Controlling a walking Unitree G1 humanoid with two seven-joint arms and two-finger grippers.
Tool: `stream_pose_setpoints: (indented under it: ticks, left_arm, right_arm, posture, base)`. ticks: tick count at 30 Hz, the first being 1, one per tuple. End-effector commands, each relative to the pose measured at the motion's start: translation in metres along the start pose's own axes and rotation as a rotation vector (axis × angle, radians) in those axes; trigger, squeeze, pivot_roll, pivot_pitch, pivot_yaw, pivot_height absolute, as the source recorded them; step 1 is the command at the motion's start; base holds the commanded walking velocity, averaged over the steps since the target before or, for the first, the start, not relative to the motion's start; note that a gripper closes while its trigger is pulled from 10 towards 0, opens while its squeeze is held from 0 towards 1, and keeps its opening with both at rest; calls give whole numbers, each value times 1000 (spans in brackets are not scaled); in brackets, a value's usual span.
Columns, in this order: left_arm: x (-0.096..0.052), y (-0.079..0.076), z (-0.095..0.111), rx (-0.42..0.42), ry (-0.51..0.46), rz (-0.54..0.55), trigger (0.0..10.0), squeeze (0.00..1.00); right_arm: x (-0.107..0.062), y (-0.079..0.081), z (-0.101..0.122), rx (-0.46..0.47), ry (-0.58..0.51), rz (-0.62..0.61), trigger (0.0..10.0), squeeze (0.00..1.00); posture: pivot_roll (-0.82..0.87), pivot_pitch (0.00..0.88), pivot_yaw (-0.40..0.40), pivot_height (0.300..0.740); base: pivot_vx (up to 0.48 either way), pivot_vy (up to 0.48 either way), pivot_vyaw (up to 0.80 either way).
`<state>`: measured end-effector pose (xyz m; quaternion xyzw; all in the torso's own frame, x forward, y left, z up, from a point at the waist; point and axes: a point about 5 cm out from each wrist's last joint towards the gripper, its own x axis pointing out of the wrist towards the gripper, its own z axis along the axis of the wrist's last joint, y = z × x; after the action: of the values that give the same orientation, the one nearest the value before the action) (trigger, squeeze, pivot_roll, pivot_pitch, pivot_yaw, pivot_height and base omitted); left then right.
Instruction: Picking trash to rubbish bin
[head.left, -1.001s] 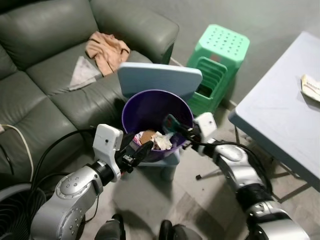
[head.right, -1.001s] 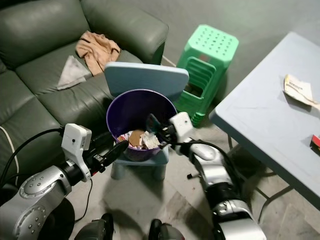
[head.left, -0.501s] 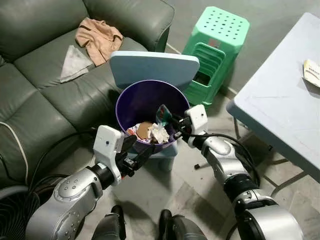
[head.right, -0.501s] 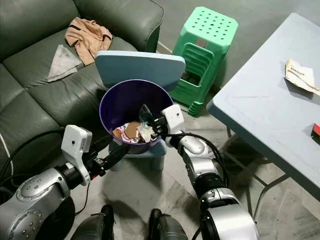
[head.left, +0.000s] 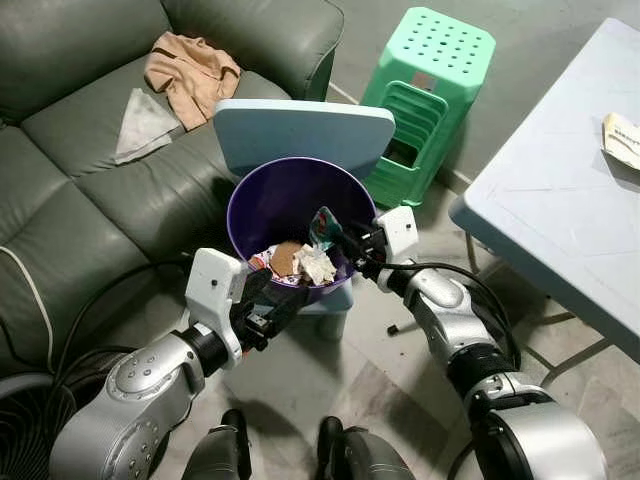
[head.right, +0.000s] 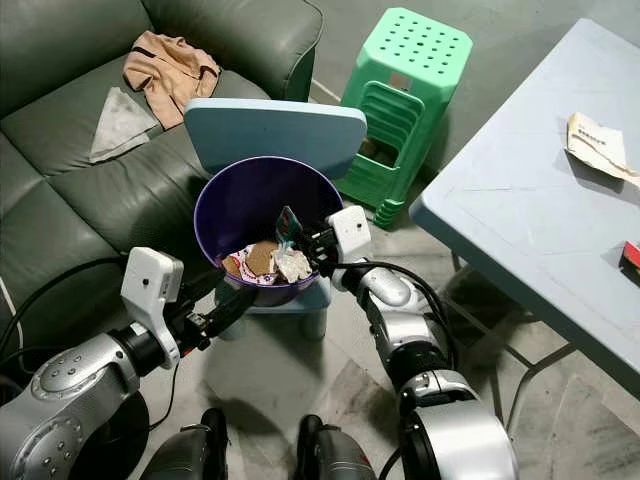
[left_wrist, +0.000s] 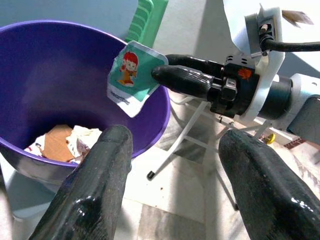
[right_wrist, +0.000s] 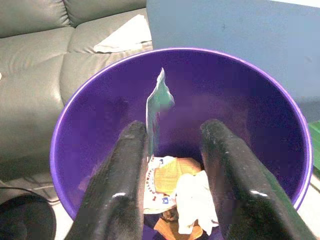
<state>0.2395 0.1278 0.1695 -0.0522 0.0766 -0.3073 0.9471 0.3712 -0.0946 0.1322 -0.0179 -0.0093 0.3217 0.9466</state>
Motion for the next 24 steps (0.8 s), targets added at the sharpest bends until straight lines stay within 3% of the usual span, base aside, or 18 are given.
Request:
stream_pose_setpoints:
  ticks: [1, 14, 15, 16, 24]
  left_arm:
    - [-1, -4, 0, -5, 1, -15, 10000, 0]
    - [0, -2, 2, -2, -12, -7, 10000, 0]
    - [1, 0, 2, 8, -14, -1, 10000, 0]
    - [1, 0, 2, 12, -16, 2, 10000, 0]
    - [10, 10, 15, 43, -82, 57, 10000, 0]
  right_arm:
    - [-3, -1, -6, 33, 19, -9, 10000, 1000]
    - [-1, -5, -1, 35, 6, -23, 10000, 1000]
    - [-1, -6, 1, 42, -9, -26, 10000, 51]
    - [0, -6, 3, 42, -16, -27, 10000, 0]
    - [-4, -18, 21, 48, -134, -55, 10000, 0]
  posture:
    - [154, 334, -166, 740]
    - [151, 329, -171, 740]
    - [151, 319, -170, 740]
    - [151, 319, -170, 740]
    - [160, 268, -162, 740]
  base:
    - [0, 0, 0]
    - [0, 0, 0]
    - [0, 0, 0]
    - [0, 0, 0]
    - [0, 0, 0]
